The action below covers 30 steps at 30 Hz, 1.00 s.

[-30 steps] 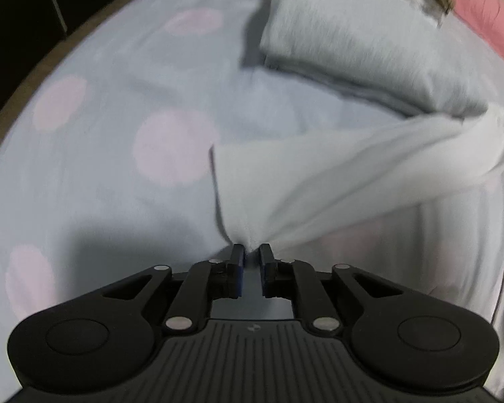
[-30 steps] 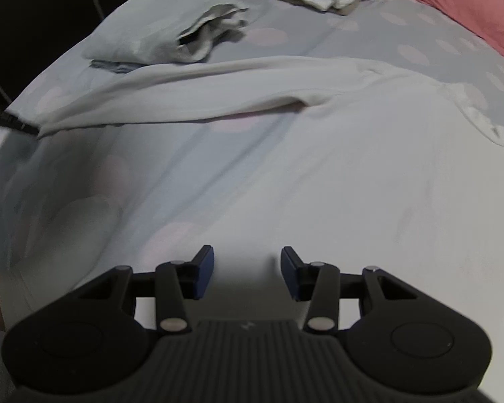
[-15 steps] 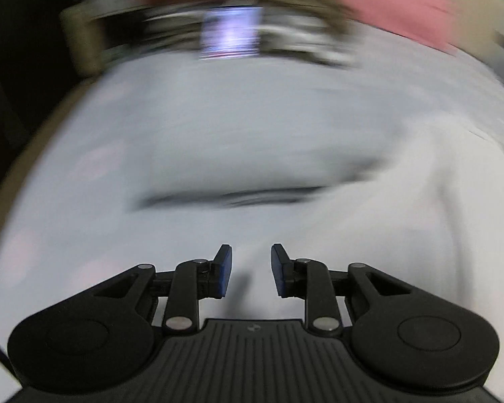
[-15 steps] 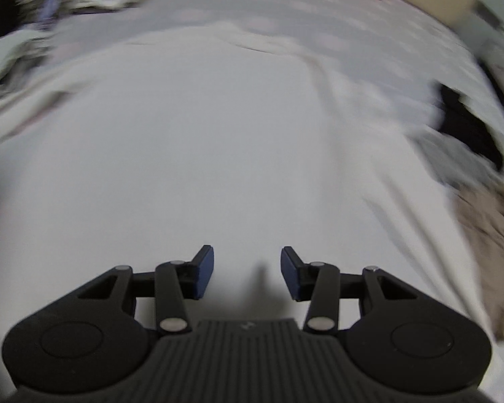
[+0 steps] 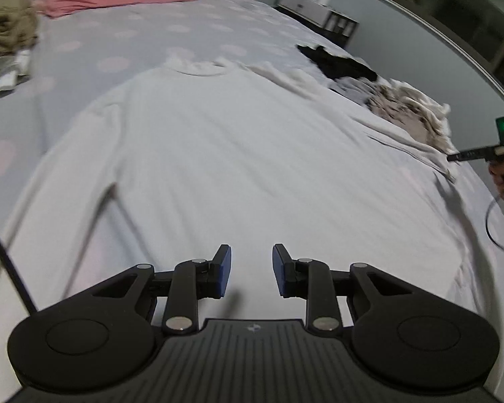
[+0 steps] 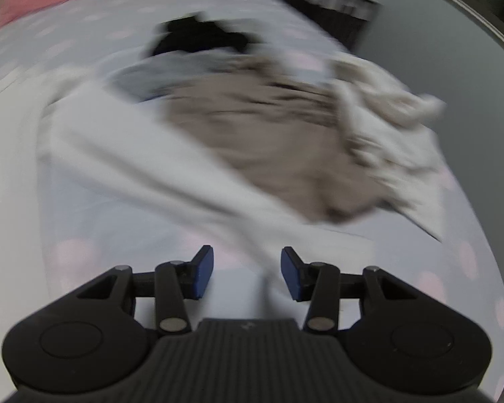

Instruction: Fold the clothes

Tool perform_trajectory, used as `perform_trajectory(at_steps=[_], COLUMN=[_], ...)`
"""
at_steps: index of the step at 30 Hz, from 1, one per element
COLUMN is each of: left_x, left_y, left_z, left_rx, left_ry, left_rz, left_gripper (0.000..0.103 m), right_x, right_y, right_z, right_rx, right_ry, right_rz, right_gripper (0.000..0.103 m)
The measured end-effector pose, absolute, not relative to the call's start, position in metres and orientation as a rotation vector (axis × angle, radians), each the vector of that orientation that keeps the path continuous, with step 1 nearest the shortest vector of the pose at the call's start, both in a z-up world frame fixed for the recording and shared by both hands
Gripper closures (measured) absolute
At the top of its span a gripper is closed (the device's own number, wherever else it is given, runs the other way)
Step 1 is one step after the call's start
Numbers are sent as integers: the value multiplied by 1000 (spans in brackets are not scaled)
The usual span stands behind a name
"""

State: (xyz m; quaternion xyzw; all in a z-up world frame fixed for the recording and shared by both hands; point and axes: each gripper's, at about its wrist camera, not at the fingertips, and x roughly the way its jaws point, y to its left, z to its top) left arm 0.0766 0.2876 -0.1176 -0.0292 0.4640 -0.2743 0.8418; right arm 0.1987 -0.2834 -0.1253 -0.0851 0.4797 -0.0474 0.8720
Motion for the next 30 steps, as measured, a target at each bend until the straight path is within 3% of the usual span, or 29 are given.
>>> perform_trajectory(at_steps=[5,11,17,18,19,25,30], left_x=[72,73,71,71,70,68,71], left_y=[287,285,287,287,286,290,293], left_z=[-124,-126,-130,-130,-130,-130,-132], left_rx=[-54,-73,-79,-81,-83,-92,-119], left_ry=[1012,1034,1050,1054,1057,1050,1062], left_rz=[-590,-598,-601,-601,-603,-597,-583], left_gripper=[73,73,71,71,71,67,67], right_x=[199,197,181,182,185,178,143], right_y=[-344,-378,-415,-412,-409,-417,-438], right_z=[-136,-149,-180,-180,-178,-138,-79], right_rx=[11,275,600,578,556,581,572], right_ry=[987,964,979,975,981,836,524], right_rz=[-187,-212,-334,-333,-313,-254,-318], right_gripper=[55,39,39,49,89,89,90])
